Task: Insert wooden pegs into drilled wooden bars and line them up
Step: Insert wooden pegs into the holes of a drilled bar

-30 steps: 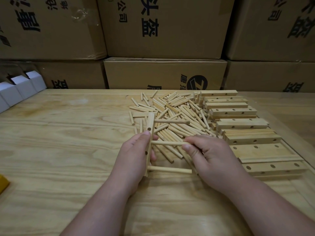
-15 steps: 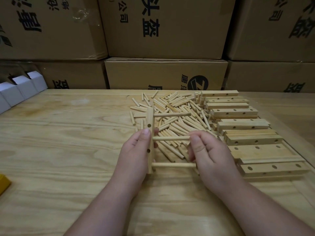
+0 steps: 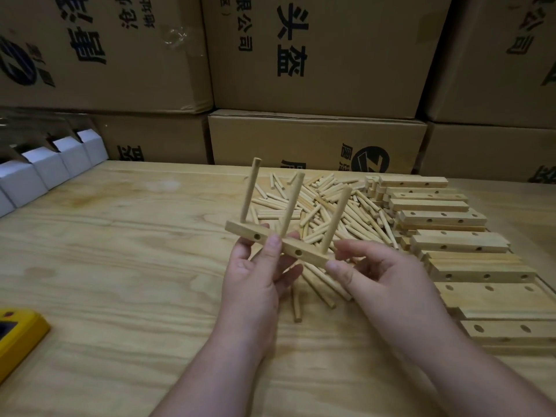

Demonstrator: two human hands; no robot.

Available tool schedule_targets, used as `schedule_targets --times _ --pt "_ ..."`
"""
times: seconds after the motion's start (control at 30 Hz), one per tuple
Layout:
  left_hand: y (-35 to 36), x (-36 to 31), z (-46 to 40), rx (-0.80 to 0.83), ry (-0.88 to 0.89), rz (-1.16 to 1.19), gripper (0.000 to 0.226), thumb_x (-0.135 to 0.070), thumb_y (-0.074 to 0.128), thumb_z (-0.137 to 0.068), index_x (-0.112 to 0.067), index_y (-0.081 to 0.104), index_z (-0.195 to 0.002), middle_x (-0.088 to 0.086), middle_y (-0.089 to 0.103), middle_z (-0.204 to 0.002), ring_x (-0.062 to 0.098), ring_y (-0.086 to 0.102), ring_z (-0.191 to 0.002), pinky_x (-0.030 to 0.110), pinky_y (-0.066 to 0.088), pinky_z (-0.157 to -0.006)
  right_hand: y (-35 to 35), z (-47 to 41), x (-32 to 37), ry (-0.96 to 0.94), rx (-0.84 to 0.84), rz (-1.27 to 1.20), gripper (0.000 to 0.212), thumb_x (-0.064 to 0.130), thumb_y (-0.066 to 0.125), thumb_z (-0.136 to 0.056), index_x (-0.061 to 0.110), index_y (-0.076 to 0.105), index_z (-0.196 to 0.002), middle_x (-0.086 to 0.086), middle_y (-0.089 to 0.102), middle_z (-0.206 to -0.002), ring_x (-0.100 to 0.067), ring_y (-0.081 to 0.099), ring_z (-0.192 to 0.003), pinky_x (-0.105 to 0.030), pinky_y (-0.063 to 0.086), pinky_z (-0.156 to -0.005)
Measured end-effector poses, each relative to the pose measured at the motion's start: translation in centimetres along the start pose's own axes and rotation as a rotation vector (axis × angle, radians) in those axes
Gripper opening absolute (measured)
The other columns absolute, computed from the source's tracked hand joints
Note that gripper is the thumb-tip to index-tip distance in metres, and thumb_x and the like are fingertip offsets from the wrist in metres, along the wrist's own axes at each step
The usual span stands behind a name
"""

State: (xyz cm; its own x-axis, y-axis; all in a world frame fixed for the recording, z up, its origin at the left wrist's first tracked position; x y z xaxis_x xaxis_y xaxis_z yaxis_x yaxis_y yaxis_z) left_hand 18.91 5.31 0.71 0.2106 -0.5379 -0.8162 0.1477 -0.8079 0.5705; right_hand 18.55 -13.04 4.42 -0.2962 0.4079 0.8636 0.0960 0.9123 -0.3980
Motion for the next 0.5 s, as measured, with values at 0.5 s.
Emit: schedule_targets --times 0.5 --pt "-3.1 0.5 -1.1 -0.357 -0.066 -0.024 0.024 -0.023 0.057 -0.102 -0.036 0.068 -0.118 -0.015 0.076 -0.112 0.01 0.074 -0.103 0.034 0.058 -0.078 8.2 -15.4 2.8 -0.011 0.237 0.252 0.028 0.036 0.074 -0.088 0.028 0.073 -0.114 0.022 0.066 -0.091 0.009 0.057 -0.086 -0.012 0.041 -0.07"
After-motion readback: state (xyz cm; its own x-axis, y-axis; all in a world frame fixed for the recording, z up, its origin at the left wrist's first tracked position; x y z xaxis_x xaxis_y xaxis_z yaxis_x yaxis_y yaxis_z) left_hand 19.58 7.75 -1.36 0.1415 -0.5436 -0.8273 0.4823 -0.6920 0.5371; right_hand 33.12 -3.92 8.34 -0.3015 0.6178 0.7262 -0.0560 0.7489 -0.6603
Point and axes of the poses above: each hand's wrist, its own z-axis away from the middle knuckle, its own y-axis out of the palm, x = y × z, the point moved 7 cm from there along -z, towards the middle knuckle
